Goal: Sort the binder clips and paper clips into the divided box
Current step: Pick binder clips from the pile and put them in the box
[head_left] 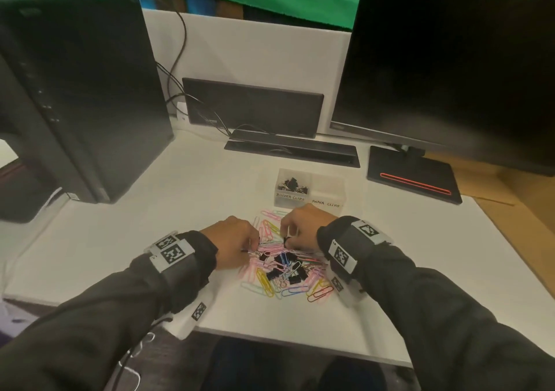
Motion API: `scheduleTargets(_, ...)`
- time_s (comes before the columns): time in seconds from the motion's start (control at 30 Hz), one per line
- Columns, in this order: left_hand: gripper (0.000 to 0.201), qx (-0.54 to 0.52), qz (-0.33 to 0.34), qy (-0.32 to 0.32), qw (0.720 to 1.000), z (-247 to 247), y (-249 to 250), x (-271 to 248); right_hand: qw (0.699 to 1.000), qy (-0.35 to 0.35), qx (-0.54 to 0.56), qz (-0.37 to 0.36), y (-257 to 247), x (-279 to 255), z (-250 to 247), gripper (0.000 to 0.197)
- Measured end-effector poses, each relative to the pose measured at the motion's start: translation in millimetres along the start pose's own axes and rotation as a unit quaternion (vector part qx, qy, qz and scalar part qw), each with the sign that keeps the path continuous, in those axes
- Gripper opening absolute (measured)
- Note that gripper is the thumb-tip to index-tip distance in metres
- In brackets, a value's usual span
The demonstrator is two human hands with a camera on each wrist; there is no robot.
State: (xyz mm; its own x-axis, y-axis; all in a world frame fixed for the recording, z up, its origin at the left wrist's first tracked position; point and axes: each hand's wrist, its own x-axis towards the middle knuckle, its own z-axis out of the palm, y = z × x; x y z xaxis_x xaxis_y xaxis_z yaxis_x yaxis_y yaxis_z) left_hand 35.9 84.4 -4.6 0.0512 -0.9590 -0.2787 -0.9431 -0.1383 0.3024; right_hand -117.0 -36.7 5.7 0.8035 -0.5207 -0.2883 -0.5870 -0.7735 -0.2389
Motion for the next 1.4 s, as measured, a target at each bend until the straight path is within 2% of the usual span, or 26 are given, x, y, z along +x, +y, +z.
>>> scheduleTargets(0.1, 0.024, 0.010, 0.005, 0.003, 1.000, 5, -1, -3, 1.000, 0.024, 0.017, 0.006, 0, 0, 0, 0.012)
scheduleTargets(0.23, 0.024, 0.004, -0.022, 0.025, 0.999, 8, -4, -4, 0.999, 0.041, 0.021, 0.021, 7, 2, 0, 0.016)
scheduleTargets(0.4, 0.036, 0.000, -0.073, 0.045, 0.996, -2, -15, -6, 0.993, 0.081, 0.065, 0.052, 21, 2, 0, 0.021)
scheduleTargets(0.53, 0.020, -0.059, -0.073, 0.082, 0.992, -19, -22, -8, 0.981, 0.122, 0.134, 0.066, 34, -3, -5, 0.014)
scheduleTargets(0.63, 0.013, -0.109, -0.086, 0.090, 0.986, -27, -25, -5, 0.977, 0.138, 0.147, 0.065, 38, -5, -7, 0.012)
scheduleTargets(0.73, 0.015, -0.162, -0.098, 0.061, 0.980, -28, -29, 0, 0.985, 0.120, 0.120, 0.042, 31, -5, -7, 0.017)
scheduleTargets(0.83, 0.021, -0.161, -0.091, 0.046, 0.982, -26, -34, 4, 0.993, 0.087, 0.076, 0.027, 20, -1, -4, 0.023)
scheduleTargets(0.9, 0.017, -0.170, -0.096, 0.037, 0.980, -25, -37, 6, 0.996, 0.064, 0.051, 0.026, 14, 1, -2, 0.025)
scheduleTargets(0.97, 0.026, -0.181, -0.098, 0.047, 0.978, -24, -38, 8, 0.997, 0.051, 0.049, 0.029, 11, 3, 0, 0.025)
scheduleTargets(1.07, 0.026, -0.161, -0.096, 0.069, 0.980, -21, -29, 10, 0.997, 0.048, 0.053, 0.027, 9, 4, 2, 0.024)
scheduleTargets(1.23, 0.044, -0.111, -0.027, 0.054, 0.992, -3, -17, 16, 0.996, 0.058, 0.064, 0.034, 10, 7, 3, 0.019)
scheduleTargets(1.4, 0.043, -0.088, -0.016, 0.075, 0.993, -2, -8, 24, 0.993, 0.075, 0.089, 0.032, 14, 5, 2, 0.016)
